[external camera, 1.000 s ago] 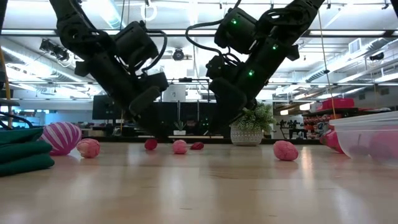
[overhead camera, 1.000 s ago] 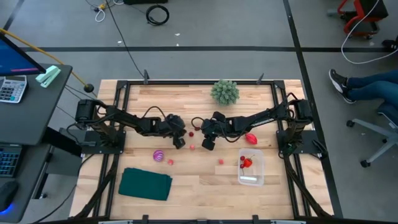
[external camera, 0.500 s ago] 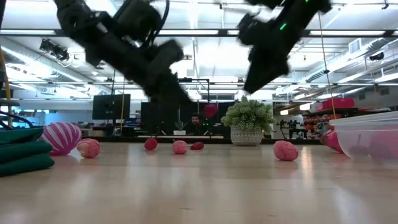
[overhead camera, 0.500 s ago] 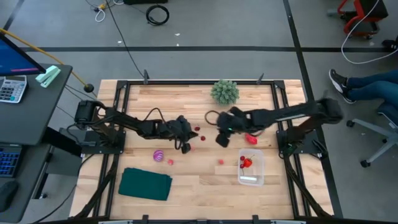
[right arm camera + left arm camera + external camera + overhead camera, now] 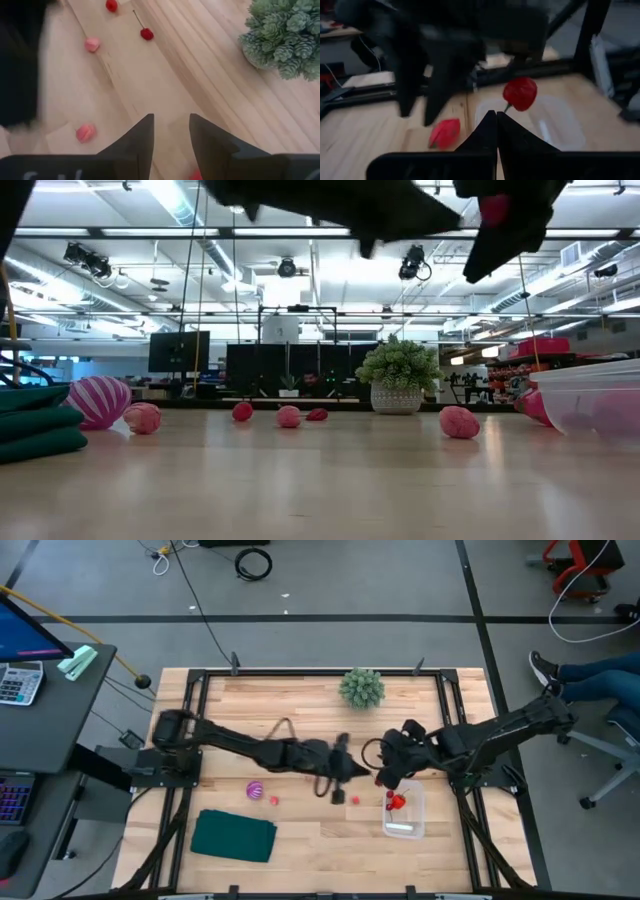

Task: Pick and placing Produce into tupperware
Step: Put the red cherry into the transparent bin, then move the transparent bin to the middle left of the table

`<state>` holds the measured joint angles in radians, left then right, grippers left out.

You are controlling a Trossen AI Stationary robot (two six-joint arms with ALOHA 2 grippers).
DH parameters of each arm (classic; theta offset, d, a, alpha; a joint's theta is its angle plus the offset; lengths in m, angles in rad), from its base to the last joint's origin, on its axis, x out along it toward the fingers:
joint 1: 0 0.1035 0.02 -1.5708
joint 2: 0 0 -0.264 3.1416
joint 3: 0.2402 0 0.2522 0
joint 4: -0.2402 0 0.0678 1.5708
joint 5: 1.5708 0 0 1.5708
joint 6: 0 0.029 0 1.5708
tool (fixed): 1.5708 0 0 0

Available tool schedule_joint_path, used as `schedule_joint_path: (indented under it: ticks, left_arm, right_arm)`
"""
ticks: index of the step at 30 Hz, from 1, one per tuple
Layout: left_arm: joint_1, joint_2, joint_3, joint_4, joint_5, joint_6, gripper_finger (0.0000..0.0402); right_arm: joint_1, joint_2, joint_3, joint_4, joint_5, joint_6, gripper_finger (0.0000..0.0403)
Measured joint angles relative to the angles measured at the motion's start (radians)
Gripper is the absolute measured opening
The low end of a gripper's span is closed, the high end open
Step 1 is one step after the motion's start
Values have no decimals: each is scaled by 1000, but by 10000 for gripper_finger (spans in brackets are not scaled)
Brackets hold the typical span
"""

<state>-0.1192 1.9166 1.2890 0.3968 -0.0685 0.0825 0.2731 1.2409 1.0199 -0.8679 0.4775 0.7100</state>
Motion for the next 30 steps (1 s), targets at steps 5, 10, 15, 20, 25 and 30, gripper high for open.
schedule_joint_path:
  ticks: [5,10,15,20,25,30]
  left_arm:
    - [2,205,233,-77,25,17,4]
    - [2,358,417,-182,81,21,4]
    - [3,416,466,-204,76,15,17]
    - [6,418,466,-215,72,12,37]
    - [7,420,466,-249,66,56,51]
    - [7,421,463,-255,67,60,71]
  right_arm:
    - [5,-15,0,-12,18,-4,132]
    - [8,-16,-4,-78,64,-56,132]
    - [7,-6,-5,-164,81,-61,132]
    - [7,0,-13,-190,103,11,132]
    - [7,1,-48,-174,110,43,132]
    - [6,-1,-89,-144,118,64,132]
